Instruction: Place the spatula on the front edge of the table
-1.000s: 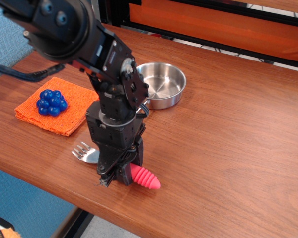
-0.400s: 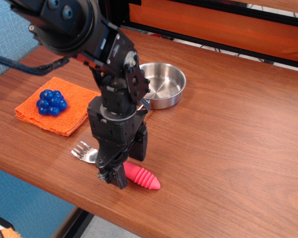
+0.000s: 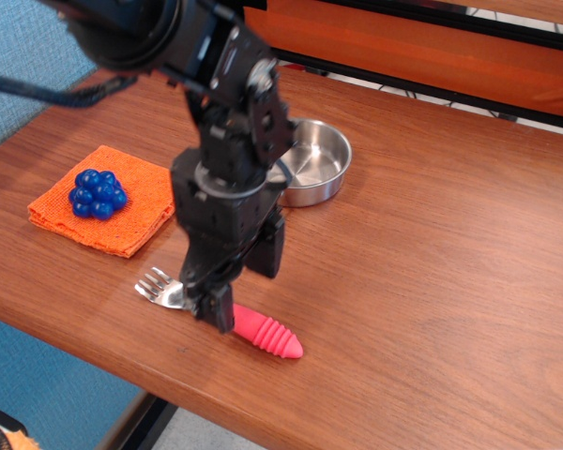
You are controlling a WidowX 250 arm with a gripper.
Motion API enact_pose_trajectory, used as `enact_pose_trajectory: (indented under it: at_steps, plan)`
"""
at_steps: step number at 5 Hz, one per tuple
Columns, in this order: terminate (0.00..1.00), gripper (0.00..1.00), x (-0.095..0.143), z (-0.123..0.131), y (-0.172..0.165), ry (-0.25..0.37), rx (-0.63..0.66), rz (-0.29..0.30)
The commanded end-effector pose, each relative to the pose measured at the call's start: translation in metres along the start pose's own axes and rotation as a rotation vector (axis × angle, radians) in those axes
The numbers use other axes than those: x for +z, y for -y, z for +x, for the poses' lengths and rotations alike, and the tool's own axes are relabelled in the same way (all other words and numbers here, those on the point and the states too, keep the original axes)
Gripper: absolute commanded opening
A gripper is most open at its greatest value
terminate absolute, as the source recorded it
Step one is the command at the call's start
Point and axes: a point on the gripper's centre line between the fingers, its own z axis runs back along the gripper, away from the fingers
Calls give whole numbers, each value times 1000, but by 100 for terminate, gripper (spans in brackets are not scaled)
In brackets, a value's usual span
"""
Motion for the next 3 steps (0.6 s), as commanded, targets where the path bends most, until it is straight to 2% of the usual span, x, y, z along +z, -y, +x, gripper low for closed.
enact_pose_trajectory:
  at_steps: [1, 3]
  plan:
    - [0, 100, 21, -19, 21, 97, -490, -46]
    - [0, 100, 34, 7, 17, 114, -946, -156]
